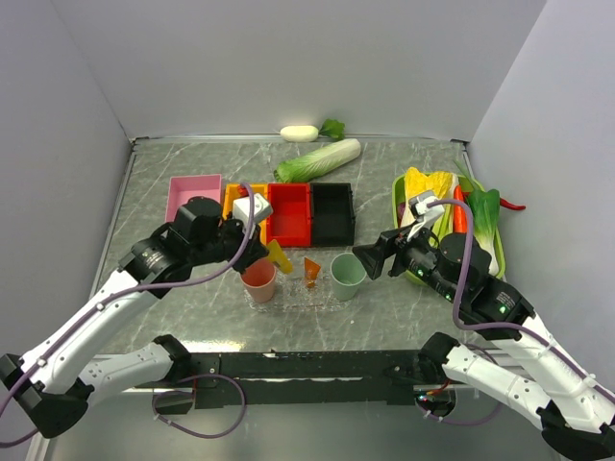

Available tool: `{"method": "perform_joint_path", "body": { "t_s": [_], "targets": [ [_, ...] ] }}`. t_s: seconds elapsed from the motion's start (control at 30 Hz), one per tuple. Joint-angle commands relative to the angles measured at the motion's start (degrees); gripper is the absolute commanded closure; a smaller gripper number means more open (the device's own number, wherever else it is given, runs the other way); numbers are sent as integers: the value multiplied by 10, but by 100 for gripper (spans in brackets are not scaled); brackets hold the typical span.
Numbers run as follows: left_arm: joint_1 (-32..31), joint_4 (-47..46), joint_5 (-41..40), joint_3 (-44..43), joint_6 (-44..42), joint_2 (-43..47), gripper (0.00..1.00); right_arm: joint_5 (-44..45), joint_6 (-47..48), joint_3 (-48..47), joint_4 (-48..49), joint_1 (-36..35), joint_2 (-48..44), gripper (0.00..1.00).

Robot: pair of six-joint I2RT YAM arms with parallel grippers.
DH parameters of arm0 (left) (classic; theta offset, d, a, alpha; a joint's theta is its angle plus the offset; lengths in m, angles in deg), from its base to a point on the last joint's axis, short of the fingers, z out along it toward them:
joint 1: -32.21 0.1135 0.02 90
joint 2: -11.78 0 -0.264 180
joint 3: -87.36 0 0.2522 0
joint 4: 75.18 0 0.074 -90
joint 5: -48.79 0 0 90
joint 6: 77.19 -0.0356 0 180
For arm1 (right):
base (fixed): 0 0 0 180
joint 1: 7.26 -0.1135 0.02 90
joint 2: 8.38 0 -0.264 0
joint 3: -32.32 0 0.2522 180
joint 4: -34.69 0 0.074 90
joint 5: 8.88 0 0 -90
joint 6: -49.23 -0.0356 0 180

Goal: Prepare toiletry sets of a toothbrush and toothpaste on the tray

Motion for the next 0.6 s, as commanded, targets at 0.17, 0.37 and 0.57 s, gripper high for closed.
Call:
{"method": "perform_joint_path", "body": {
  "t_s": [0.17, 0.37, 0.57],
  "targets": [
    [-1, -48, 25, -12, -18, -15, 99, 3, 3, 5, 6, 2, -12, 13],
    [-1, -60, 40, -12, -15, -24, 99, 8, 6, 2, -2, 2, -13, 13],
    [-1, -64, 50, -11, -17, -43, 99, 10, 7, 4, -1, 2, -13, 13]
  ]
}}
